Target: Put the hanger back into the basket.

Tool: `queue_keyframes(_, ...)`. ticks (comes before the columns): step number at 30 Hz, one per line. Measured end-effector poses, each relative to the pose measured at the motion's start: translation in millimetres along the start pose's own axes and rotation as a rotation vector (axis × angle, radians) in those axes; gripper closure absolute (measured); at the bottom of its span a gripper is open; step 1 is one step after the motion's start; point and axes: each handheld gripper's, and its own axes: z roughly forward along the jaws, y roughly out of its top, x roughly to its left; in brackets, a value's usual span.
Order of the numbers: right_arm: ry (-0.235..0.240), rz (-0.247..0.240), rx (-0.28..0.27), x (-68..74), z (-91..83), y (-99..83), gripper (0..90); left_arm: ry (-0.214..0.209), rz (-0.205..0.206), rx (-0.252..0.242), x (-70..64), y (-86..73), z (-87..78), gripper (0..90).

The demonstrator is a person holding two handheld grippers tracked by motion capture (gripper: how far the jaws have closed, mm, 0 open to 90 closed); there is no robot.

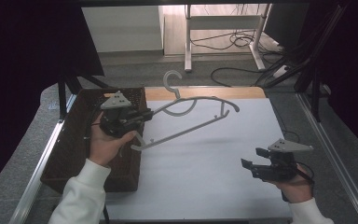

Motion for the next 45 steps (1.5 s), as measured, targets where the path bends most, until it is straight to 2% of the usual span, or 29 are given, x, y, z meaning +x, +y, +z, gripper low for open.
queue_keyframes(7, -0.006, -0.004, 0.009, 0.9, 1.3, -0.5, 27.7, 0.046, -0.018, -0.014, 16.1, -7.7, -21.3, 82.1)
queue_keyframes(15, -0.008, -0.009, 0.016, 2.2, 3.7, -1.0, 27.7, 0.105, -0.064, -0.029, 36.6, -19.7, -47.1, 82.1)
queue_keyframes(21, -0.009, -0.009, 0.023, 3.2, 4.7, -1.3, 27.7, 0.145, -0.081, -0.038, 49.2, -27.7, -66.5, 82.1)
queue_keyframes(35, -0.011, -0.006, 0.024, 2.3, 6.2, -2.2, 27.7, 0.245, -0.16, -0.068, 79.8, -63.5, -114.2, 82.1)
queue_keyframes(45, -0.011, -0.009, 0.029, 2.9, 7.6, -2.5, 27.7, 0.294, -0.209, -0.098, 93.5, -82.7, -138.8, 82.1)
